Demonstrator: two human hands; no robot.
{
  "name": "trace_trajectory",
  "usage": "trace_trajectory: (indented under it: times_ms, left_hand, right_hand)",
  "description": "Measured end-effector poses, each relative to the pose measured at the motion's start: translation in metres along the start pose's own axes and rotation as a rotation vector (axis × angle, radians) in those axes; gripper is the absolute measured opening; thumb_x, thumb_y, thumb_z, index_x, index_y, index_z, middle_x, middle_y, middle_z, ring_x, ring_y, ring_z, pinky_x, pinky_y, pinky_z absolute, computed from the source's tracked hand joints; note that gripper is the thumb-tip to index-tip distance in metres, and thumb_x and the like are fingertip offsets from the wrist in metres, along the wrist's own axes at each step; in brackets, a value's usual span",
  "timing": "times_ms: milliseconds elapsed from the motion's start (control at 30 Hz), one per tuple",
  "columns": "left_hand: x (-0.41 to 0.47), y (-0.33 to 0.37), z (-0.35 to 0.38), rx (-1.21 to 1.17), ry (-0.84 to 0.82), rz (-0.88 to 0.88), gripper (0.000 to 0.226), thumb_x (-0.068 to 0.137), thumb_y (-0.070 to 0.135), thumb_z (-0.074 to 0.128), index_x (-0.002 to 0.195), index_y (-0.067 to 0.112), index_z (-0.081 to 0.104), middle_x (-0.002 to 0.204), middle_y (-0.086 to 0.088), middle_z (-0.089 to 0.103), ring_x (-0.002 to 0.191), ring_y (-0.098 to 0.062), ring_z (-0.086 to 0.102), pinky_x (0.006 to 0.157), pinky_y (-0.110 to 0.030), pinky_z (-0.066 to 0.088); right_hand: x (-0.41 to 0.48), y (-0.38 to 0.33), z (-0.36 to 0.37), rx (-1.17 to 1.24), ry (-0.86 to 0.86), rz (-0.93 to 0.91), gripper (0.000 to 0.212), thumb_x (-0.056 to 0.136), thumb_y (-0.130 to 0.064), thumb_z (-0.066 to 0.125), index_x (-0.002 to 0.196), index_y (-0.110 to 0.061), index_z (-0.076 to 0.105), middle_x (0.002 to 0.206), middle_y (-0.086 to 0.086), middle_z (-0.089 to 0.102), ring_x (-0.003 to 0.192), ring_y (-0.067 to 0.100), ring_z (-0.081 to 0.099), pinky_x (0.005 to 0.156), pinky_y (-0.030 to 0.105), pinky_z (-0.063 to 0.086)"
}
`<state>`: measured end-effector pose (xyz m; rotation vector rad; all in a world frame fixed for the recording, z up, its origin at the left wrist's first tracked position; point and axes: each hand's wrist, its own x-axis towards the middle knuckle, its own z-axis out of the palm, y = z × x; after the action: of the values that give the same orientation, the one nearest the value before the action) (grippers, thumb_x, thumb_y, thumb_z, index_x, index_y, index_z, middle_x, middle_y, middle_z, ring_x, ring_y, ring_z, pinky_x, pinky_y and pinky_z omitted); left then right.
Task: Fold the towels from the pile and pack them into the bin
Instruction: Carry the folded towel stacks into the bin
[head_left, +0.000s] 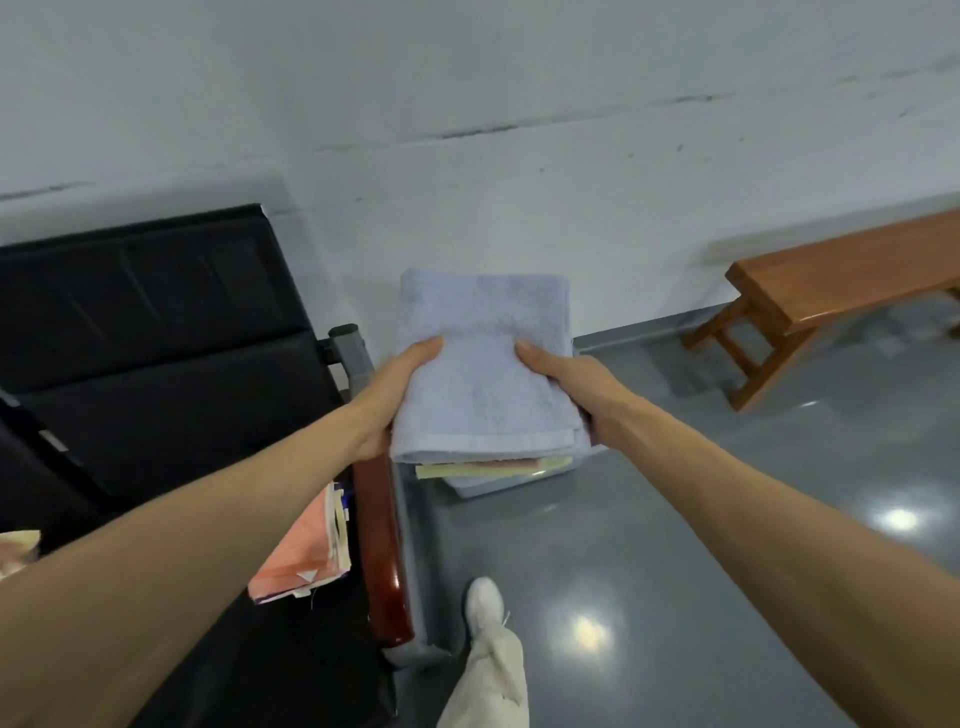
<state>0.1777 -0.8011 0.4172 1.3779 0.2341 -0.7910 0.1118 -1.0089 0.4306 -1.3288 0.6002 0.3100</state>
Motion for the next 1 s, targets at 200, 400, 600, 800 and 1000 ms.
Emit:
trace_trajectory:
  times_ms: [200, 400, 600, 800, 1000]
  left_hand:
    - [0.1, 0.011, -0.001, -0.042, 0.086, -0.05, 0.04, 0.081, 0.041, 0.068, 0.11, 0.015, 0.064, 0.108, -0.014, 0.072, 0.1, -0.031, 0.068, 0.091, -0.043, 0.053]
    - [0.168, 0.031, 0.003, -0.028, 0.162, -0.141, 0.019, 0.086, 0.028, 0.062, 0.1, 0.015, 0.066, 0.097, -0.011, 0.072, 0.083, -0.027, 0.068, 0.072, -0.034, 0.054]
    - [0.241, 0.031, 0.016, -0.023, 0.203, -0.197, 0.025, 0.085, 0.03, 0.067, 0.105, 0.015, 0.068, 0.105, -0.009, 0.073, 0.097, -0.027, 0.068, 0.091, -0.041, 0.053]
    - [0.339, -0.01, 0.023, 0.035, 0.308, -0.312, 0.031, 0.081, 0.038, 0.071, 0.104, 0.017, 0.069, 0.103, -0.006, 0.073, 0.099, -0.027, 0.068, 0.094, -0.042, 0.052]
    - [0.429, -0.083, 0.007, 0.053, 0.358, -0.357, 0.048, 0.078, 0.038, 0.072, 0.119, 0.018, 0.059, 0.108, -0.004, 0.069, 0.092, -0.02, 0.067, 0.071, -0.029, 0.052]
  right_hand:
    - [0.102, -0.031, -0.016, -0.03, -0.042, 0.081, 0.032, 0.086, -0.029, 0.071, 0.109, -0.007, 0.065, 0.104, 0.006, 0.073, 0.093, 0.021, 0.07, 0.08, 0.032, 0.058]
    - [0.183, -0.041, -0.032, -0.048, -0.05, 0.162, 0.041, 0.087, -0.031, 0.069, 0.118, -0.004, 0.063, 0.112, 0.008, 0.071, 0.1, 0.023, 0.068, 0.082, 0.033, 0.056]
    - [0.263, -0.043, -0.064, -0.057, -0.058, 0.224, 0.027, 0.089, -0.036, 0.064, 0.1, -0.011, 0.065, 0.097, 0.003, 0.072, 0.085, 0.015, 0.069, 0.067, 0.024, 0.055]
    - [0.369, 0.015, -0.098, -0.096, -0.026, 0.257, 0.047, 0.086, -0.043, 0.067, 0.119, -0.009, 0.064, 0.109, 0.006, 0.072, 0.096, 0.02, 0.07, 0.083, 0.032, 0.057]
    - [0.459, 0.096, -0.121, -0.109, -0.03, 0.31, 0.045, 0.086, -0.04, 0.068, 0.121, -0.013, 0.062, 0.113, 0.004, 0.07, 0.101, 0.021, 0.068, 0.093, 0.04, 0.054]
